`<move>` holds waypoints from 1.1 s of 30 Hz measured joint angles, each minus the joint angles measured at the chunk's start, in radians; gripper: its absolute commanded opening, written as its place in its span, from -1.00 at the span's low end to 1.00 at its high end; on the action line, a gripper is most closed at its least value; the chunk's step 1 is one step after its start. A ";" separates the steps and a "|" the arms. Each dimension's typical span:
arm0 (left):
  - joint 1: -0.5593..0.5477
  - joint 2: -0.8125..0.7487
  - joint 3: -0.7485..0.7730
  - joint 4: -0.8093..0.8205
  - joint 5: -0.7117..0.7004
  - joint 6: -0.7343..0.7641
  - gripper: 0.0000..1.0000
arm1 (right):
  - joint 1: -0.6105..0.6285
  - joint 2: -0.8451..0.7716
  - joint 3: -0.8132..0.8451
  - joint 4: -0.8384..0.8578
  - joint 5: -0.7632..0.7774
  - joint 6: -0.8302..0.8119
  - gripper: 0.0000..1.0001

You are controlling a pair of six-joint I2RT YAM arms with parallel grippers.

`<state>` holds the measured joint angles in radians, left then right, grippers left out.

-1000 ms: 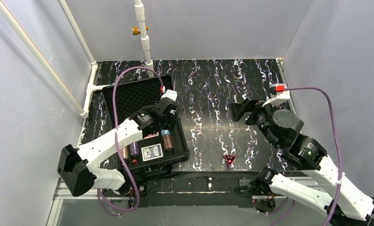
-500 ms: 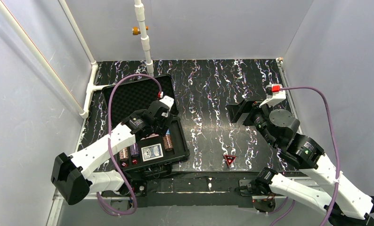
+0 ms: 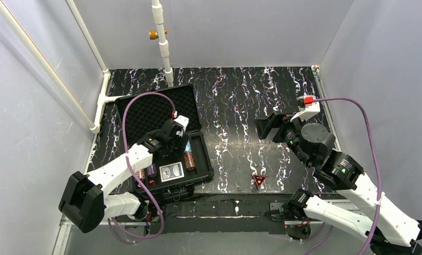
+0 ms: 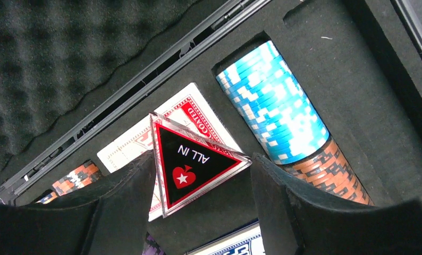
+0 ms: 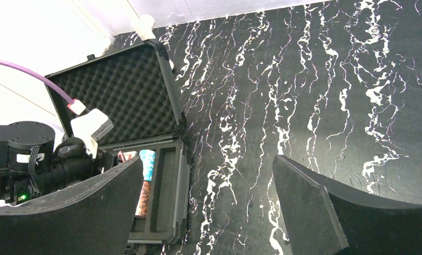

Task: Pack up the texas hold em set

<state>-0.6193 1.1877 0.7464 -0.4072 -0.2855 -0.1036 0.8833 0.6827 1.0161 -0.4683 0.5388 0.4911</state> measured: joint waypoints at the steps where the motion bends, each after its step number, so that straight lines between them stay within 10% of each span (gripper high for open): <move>1: 0.003 0.000 -0.003 0.009 0.002 0.004 -0.31 | 0.000 0.000 0.000 0.000 0.000 0.000 0.97; 33: 0.014 -0.015 -0.010 0.005 -0.032 0.008 0.51 | 0.000 0.000 -0.012 -0.003 0.000 0.003 0.97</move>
<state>-0.6048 1.1728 0.7364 -0.4019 -0.3172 -0.0959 0.8837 0.6823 1.0039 -0.4713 0.5392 0.4938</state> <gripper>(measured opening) 0.745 0.983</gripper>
